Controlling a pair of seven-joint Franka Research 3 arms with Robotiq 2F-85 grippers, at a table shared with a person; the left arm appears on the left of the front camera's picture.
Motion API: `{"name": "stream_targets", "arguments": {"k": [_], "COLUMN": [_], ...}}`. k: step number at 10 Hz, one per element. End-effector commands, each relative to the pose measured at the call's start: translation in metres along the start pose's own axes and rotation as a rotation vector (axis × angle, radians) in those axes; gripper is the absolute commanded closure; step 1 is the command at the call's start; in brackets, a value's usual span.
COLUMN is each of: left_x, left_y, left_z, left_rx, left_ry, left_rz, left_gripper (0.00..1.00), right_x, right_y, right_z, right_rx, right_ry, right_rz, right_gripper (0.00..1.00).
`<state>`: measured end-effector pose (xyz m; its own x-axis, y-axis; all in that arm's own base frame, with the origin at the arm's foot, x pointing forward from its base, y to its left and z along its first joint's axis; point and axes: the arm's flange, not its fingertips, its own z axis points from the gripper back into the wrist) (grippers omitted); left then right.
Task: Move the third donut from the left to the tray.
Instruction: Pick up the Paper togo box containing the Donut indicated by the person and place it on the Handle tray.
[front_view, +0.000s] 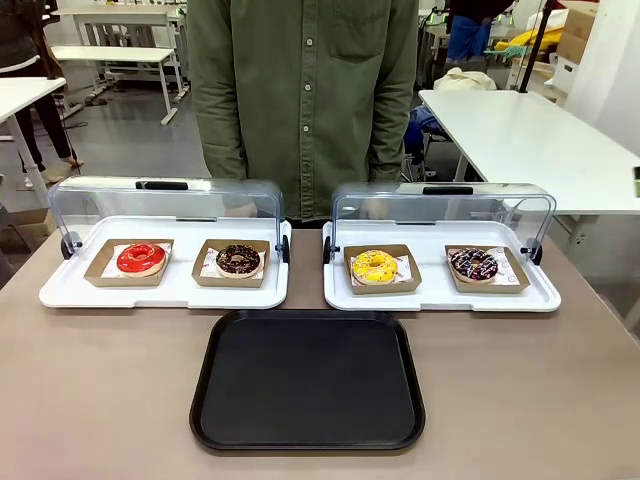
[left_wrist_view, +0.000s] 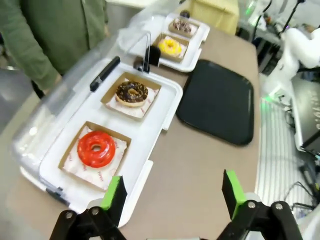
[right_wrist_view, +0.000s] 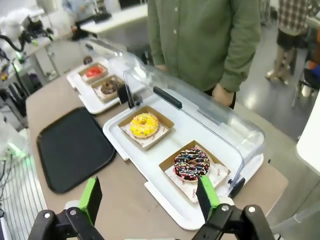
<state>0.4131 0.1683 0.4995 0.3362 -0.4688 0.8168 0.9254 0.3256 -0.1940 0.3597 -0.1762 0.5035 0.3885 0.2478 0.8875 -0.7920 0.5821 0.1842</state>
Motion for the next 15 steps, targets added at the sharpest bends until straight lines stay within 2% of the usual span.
{"name": "stream_targets", "arguments": {"k": [1,4,7,10,15], "left_x": [-0.021,-0.053,-0.066,-0.075,-0.071], "left_y": [0.013,-0.001,-0.023,-0.02,-0.023], "left_z": [0.011,0.021,0.022,0.026,0.027], "left_rx": [-0.002,0.025,0.094,0.107,0.099], "left_ry": [-0.102,-0.182,-0.24,-0.259,-0.225], "left_rz": [-0.071,-0.158,-0.201,-0.213,-0.19], "left_gripper": [0.0,0.0,0.0,0.0,0.0], "right_x": [-0.019,-0.039,-0.044,-0.043,-0.045], "right_y": [-0.014,-0.011,-0.002,-0.002,0.0], "right_z": [0.019,0.046,0.058,0.059,0.058], "right_rx": [0.048,0.027,0.02,0.012,0.019], "right_ry": [-0.086,-0.149,-0.191,-0.195,-0.178], "right_rz": [0.035,0.084,0.127,0.116,0.095], "right_gripper": [0.0,0.0,0.0,0.0,0.0]}}
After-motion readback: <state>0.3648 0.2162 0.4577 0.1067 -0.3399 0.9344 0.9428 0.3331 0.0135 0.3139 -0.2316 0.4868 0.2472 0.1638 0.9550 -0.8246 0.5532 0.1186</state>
